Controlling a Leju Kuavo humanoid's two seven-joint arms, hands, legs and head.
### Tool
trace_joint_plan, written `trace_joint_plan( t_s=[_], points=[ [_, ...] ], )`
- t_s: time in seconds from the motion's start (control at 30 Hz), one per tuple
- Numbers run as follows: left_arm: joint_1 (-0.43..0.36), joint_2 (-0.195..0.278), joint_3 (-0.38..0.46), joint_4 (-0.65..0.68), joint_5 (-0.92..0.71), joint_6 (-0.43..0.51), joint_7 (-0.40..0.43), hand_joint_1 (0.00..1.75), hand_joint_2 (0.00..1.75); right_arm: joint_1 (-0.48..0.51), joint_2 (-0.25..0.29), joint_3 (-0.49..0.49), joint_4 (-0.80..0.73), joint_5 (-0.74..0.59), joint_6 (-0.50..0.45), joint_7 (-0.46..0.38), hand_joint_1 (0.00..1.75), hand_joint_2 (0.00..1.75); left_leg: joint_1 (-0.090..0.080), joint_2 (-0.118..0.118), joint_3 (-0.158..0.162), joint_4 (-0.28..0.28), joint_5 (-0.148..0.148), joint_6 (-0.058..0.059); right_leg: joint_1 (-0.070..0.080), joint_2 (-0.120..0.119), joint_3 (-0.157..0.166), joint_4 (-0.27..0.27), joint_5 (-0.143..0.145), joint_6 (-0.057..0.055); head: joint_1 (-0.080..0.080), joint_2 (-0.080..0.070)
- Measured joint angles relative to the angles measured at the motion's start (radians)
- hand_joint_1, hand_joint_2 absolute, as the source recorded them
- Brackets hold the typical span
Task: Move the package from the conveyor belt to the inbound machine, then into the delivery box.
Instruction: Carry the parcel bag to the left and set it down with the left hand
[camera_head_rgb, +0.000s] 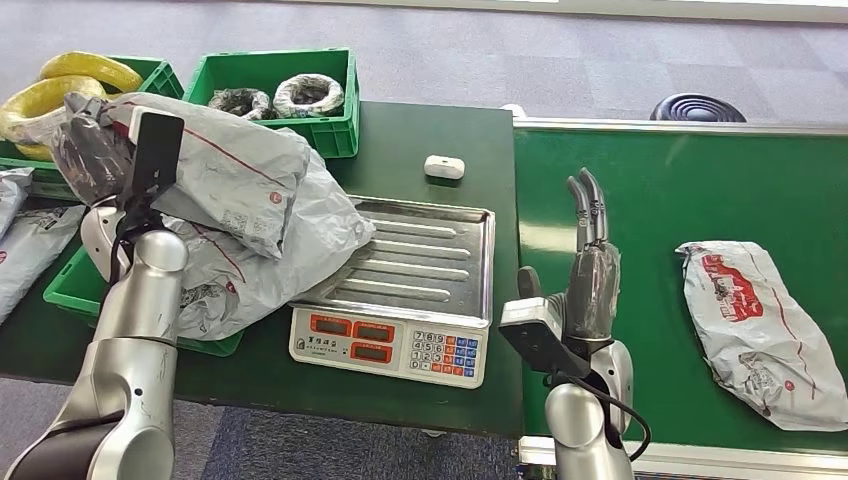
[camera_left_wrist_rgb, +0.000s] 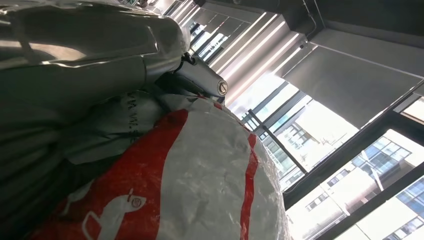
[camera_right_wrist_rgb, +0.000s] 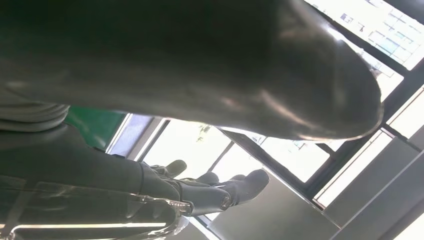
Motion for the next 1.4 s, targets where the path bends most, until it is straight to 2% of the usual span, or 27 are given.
trace_joint_plan(
  t_s=[0.37,0.53,0.63,0.7,0.83,0.87,0.97,1.23,1.4],
  points=[
    [0.003,-0.009,0.005,0.041,-0.001,0.0,-0.011,1.34,1.75,-0.01,0.0,0.003,0.018,-0.004,-0.002,0.0,0.0,0.0,0.0,0.0,0.0,0.0,0.0,0.0,0.0,0.0,0.0,0.0,0.0,0.0,0.0,0.0],
    [0.005,-0.014,0.005,0.051,-0.002,0.0,-0.012,1.34,1.75,-0.012,0.0,0.003,0.024,-0.005,-0.002,0.0,0.0,0.0,0.0,0.0,0.0,0.0,0.0,0.0,0.0,0.0,0.0,0.0,0.0,0.0,0.0,0.0],
    [0.005,-0.016,0.004,0.054,-0.004,0.0,-0.012,1.4,1.75,-0.012,0.0,0.003,0.026,-0.007,-0.003,0.0,0.0,0.0,0.0,0.0,0.0,0.0,0.0,0.0,0.0,0.0,0.0,0.0,0.0,0.0,0.0,0.0],
    [0.006,-0.018,0.004,0.056,-0.008,0.001,-0.012,1.36,1.75,-0.012,-0.001,0.003,0.028,-0.008,-0.003,0.0,0.0,0.0,0.0,0.0,0.0,0.0,0.0,0.0,0.0,0.0,0.0,0.0,0.0,0.0,0.0,0.0],
    [0.006,-0.023,0.003,0.06,-0.015,0.0,-0.013,0.06,1.75,-0.012,-0.002,0.003,0.028,-0.009,-0.006,0.0,0.0,0.0,0.0,0.0,0.0,0.0,0.0,0.0,0.0,0.0,0.0,0.0,0.0,0.0,0.0,0.0],
    [0.006,-0.024,0.002,0.061,-0.019,0.0,-0.014,0.0,1.31,-0.012,-0.002,0.003,0.029,-0.01,-0.008,0.0,0.0,0.0,0.0,0.0,0.0,0.0,0.0,0.0,0.0,0.0,0.0,0.0,0.0,0.0,0.0,0.0],
    [0.006,-0.027,-0.005,0.063,-0.034,0.004,-0.012,0.0,0.0,-0.012,-0.003,0.003,0.029,-0.011,-0.012,0.0,0.0,0.0,0.0,0.0,0.0,0.0,0.0,0.0,0.0,0.0,0.0,0.0,0.0,0.0,0.0,0.0],
    [0.006,-0.033,-0.011,0.075,-0.028,0.025,-0.019,0.0,0.0,-0.011,-0.003,0.003,0.03,-0.011,-0.019,0.0,0.0,0.0,0.0,0.0,0.0,0.0,0.0,0.0,0.0,0.0,0.0,0.0,0.0,0.0,0.0,0.0],
    [0.023,-0.042,-0.021,0.058,0.06,0.03,-0.09,0.0,0.0,-0.011,-0.006,0.004,0.036,-0.015,-0.032,0.0,0.0,0.0,0.0,0.0,0.0,0.0,0.0,0.0,0.0,0.0,0.0,0.0,0.0,0.0,0.0,0.0]
  ],
)
